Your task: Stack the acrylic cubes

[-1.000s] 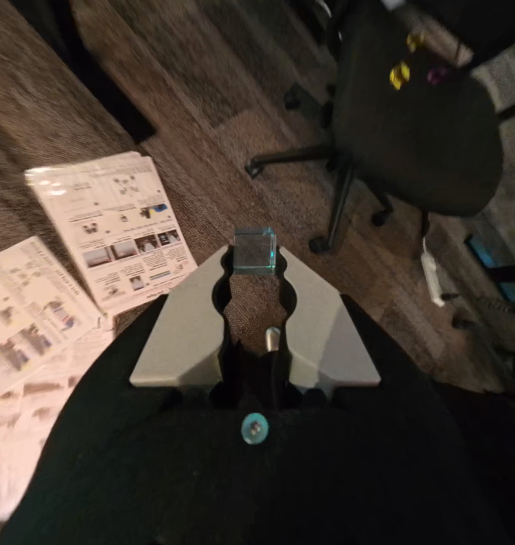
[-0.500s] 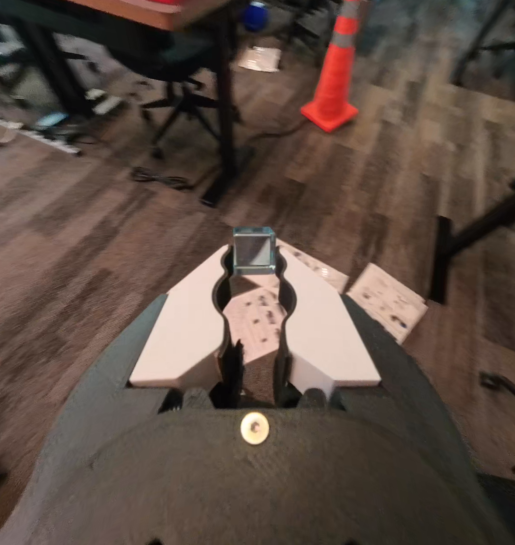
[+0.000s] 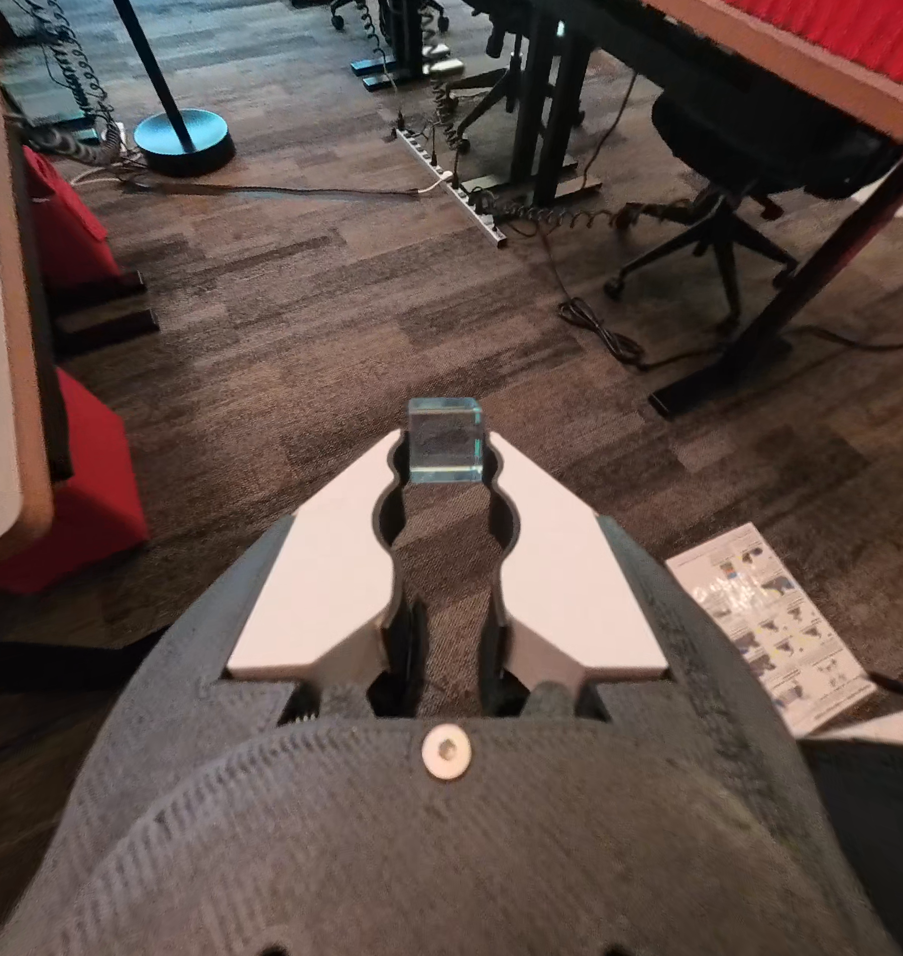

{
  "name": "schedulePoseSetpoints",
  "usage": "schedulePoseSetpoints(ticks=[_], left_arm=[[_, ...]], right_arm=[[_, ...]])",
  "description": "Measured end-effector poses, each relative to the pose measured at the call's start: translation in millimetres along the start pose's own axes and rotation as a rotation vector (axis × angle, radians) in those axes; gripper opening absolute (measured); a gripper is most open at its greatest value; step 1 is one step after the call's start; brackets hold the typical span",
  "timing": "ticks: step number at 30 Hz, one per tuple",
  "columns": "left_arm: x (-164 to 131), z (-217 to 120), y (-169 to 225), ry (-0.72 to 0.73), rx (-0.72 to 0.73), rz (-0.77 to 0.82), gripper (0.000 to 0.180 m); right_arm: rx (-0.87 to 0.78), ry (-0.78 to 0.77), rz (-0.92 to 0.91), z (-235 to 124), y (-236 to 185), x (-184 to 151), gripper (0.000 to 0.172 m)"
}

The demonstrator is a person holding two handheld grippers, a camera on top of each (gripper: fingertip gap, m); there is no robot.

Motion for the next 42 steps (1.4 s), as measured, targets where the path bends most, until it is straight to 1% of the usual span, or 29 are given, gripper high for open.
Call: schedulePoseSetpoints(ticks=[2,5,9,12,14,15,16,17,18,19,22,24,26,28,30,32,35,36,39,42], left_arm=[[32.5,26.8,-7.7,0.021,-0.036,-0.02,0.027],[80.6,72.4,-17.2,0.088,-0.053,-0.054,0.027],[138.0,141.0,-26.6,0.171,-0.072,-0.143,0.027],[174.2,190.2,-34.4,0.184,-0.058,-0.151,0.027],[196.6,218.2,-48.5,0.204,0.01,-0.148,0.027],[205.8,231.1,-58.6,0.209,0.054,-0.189,0.027],[214.4,243.7,-68.3,0.202,0.08,-0.264,0.027],[224.0,254.5,-75.9,0.2,0.082,-0.345,0.027],[235.6,263.7,-81.3,0.221,0.071,-0.386,0.027],[247.4,272.3,-86.4,0.23,0.076,-0.381,0.027],[274.3,291.1,-111.6,0.198,0.194,-0.325,0.027],[284.3,297.3,-134.1,0.204,0.249,-0.316,0.027],[282.5,301.7,-165.9,0.15,0.374,-0.285,0.027],[278.1,303.5,-203.3,0.114,0.495,-0.271,0.027],[276.4,306.9,-246.2,0.101,0.57,-0.29,0.027],[280.8,311.2,-294.1,0.115,0.623,-0.331,0.027],[300.3,319.1,-360.2,0.131,0.629,-0.392,0.027],[309.6,321.8,-376.8,0.126,0.615,-0.385,0.027],[332.2,333.0,-417.9,0.086,0.582,-0.315,0.027],[343.5,349.0,-451.3,0.069,0.53,-0.321,0.027]], right_arm=[[0.021,-0.011,-0.004,29.6,13.9,26.3,0.026],[0.022,-0.042,-0.076,68.1,45.3,58.7,0.026],[0.039,-0.083,-0.097,125.2,107.2,95.1,0.026],[0.053,-0.08,-0.135,177.3,156.0,133.2,0.026],[0.094,-0.066,-0.179,218.8,184.0,166.4,0.026],[0.129,-0.071,-0.203,240.4,195.6,185.5,0.026],[0.168,-0.086,-0.231,260.6,205.5,206.8,0.026],[0.208,-0.092,-0.272,278.9,213.1,230.4,0.026],[0.252,-0.089,-0.328,296.6,218.5,254.3,0.026],[0.292,-0.092,-0.392,315.2,222.7,276.9,0.025],[0.36,-0.106,-0.536,378.7,230.2,338.6,0.025],[0.424,-0.104,-0.563,425.8,223.5,377.4,0.025],[0.477,-0.095,-0.604,474.4,205.0,415.7,0.026],[0.518,-0.075,-0.664,519.5,176.5,454.8,0.026],[0.57,-0.045,-0.688,560.5,142.6,492.0,0.025],[0.637,-0.037,-0.701,600.3,107.0,522.9,0.025],[0.711,-0.086,-0.784,657.9,54.9,562.4,0.025],[0.73,-0.093,-0.824,673.6,38.2,577.6,0.025],[0.801,-0.089,-0.883,716.9,-9.2,625.4,0.025],[0.902,-0.139,-0.887,760.7,-56.0,664.0,0.025]])
Point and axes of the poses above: each gripper's, where its closed fingertips meet, z out along the fingers, x out of its top, y = z × x across the jaws, the point moved 8 cm from there along -z, back along the fingers, and after that the axes turned 12 degrees about -y, right-handed, at the moved point
